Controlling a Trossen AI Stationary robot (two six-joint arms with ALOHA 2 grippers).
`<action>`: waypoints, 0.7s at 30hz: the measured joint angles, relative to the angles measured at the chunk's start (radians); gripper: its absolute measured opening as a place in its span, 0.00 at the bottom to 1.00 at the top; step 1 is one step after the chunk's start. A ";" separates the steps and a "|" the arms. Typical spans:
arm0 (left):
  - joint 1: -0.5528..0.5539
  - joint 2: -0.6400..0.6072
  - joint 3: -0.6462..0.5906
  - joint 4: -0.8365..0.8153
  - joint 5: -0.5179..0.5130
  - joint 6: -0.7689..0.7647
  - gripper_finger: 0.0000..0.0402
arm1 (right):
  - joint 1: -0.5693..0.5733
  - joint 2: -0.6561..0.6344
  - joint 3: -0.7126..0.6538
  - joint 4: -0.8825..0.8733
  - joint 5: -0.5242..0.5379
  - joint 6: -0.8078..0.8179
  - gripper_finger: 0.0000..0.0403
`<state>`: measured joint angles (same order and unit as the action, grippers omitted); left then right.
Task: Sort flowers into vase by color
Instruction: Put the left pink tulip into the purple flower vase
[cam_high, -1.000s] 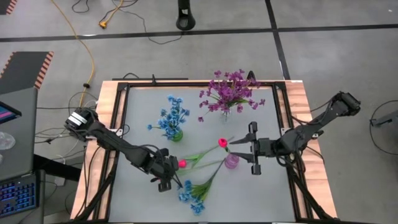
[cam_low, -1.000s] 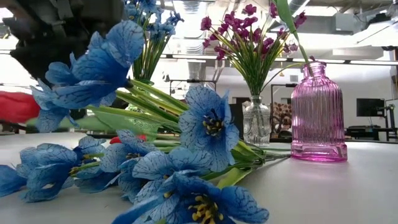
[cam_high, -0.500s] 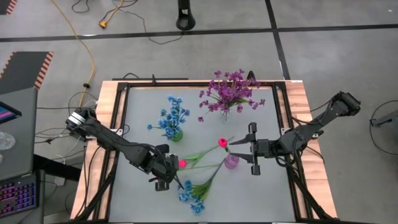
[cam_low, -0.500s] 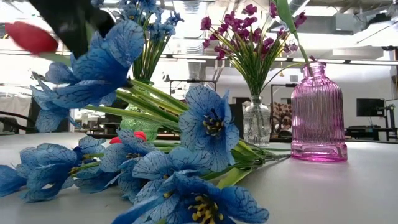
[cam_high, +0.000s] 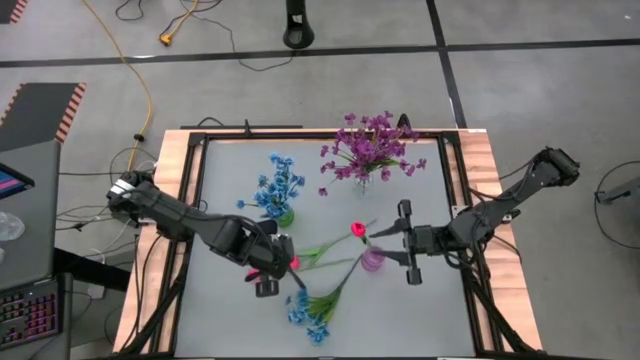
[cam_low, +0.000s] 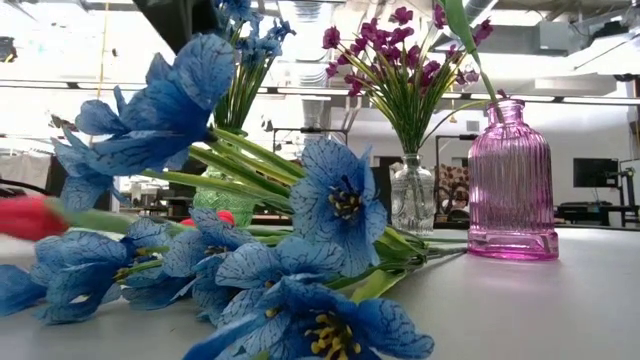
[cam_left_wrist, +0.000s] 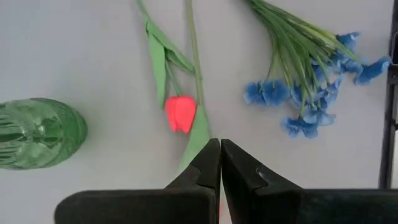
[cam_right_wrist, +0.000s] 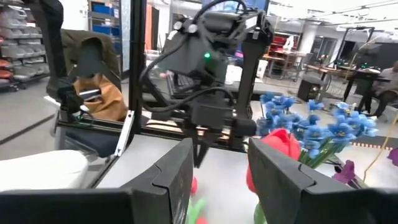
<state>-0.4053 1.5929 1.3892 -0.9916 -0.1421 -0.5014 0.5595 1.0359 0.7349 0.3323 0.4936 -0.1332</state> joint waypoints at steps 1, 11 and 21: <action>0.004 0.000 0.001 0.001 0.000 0.000 0.00 | 0.005 0.001 0.000 -0.001 0.001 0.001 0.45; 0.007 0.012 0.001 0.018 0.023 -0.006 0.00 | 0.018 0.057 0.000 0.000 0.002 -0.006 0.45; 0.008 0.012 -0.011 0.034 0.051 0.011 0.18 | 0.023 0.067 0.000 0.006 0.005 -0.006 0.45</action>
<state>-0.3973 1.6050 1.3781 -0.9573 -0.0914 -0.4904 0.5822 1.1027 0.7349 0.3378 0.4984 -0.1394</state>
